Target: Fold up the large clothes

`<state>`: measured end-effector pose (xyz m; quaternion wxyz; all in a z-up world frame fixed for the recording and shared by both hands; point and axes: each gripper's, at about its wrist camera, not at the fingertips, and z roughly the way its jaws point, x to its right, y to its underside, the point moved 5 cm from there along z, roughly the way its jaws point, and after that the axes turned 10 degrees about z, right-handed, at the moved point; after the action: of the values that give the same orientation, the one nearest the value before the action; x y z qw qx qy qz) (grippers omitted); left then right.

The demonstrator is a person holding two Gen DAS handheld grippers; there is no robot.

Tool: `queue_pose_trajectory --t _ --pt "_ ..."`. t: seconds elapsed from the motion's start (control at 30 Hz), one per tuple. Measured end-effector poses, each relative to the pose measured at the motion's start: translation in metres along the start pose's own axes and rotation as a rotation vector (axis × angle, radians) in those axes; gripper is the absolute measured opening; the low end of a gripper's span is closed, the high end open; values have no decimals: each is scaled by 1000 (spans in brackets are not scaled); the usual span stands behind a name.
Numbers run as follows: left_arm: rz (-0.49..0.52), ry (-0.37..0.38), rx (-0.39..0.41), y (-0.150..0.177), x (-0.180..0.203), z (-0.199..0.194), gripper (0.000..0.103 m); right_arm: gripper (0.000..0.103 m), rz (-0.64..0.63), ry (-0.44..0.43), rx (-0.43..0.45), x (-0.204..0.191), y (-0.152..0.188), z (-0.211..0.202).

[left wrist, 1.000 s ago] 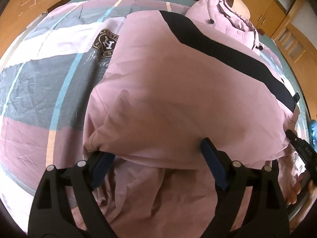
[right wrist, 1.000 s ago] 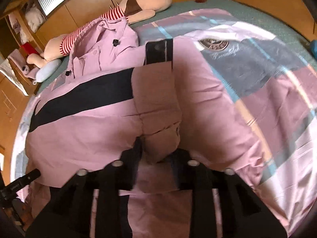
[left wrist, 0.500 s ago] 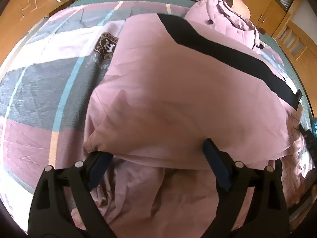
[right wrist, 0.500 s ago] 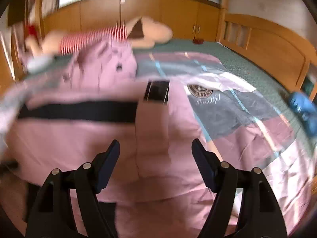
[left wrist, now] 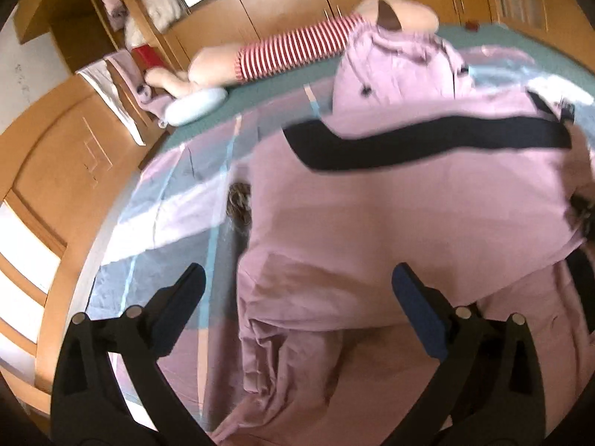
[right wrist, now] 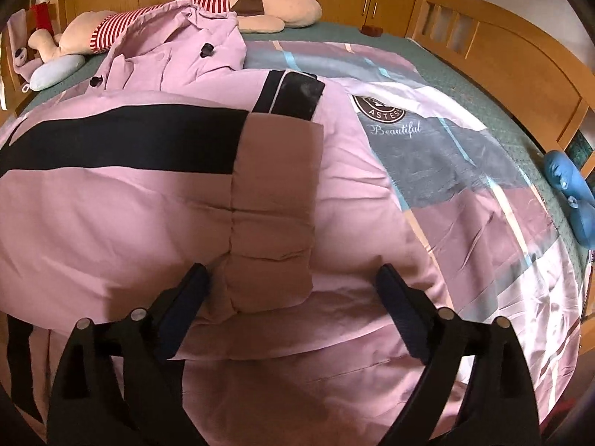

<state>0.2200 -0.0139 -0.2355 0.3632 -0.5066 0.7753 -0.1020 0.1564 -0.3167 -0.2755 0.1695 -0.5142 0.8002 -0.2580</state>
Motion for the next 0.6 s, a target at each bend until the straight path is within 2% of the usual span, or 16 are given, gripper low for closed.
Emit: queue_pose_trajectory --t 0.03,0.07,0.13,0.2,0.27,0.37,0.43,0.47,0.53,0.6 --pt "0 23 -45 3 2 10 101 94 2 -1 -1 1 0 0" --pt "0 70 -149 12 6 32 101 95 5 -3 -2 1 -1 0" --pt "-34 142 -234 22 7 50 101 95 9 -5 -3 2 -1 0" --pt "-94 201 -264 24 -1 57 101 95 13 -8 1 3 -2 -2" --pt "-115 223 -283 25 -4 60 101 95 26 -8 30 5 -4 -9" --pt "-115 220 -291 25 -5 62 101 95 44 -41 193 4 -10 -42" --pt "-105 212 -291 24 -4 63 101 95 -8 -120 300 -11 -11 -67" --pt "-104 210 -292 23 -4 63 101 95 -51 -147 309 -21 -8 -71" --pt "-111 210 -290 24 -4 61 101 95 -160 -160 247 -42 3 -61" --pt "-140 198 -282 23 -5 59 101 95 -276 -84 96 -59 24 -25"
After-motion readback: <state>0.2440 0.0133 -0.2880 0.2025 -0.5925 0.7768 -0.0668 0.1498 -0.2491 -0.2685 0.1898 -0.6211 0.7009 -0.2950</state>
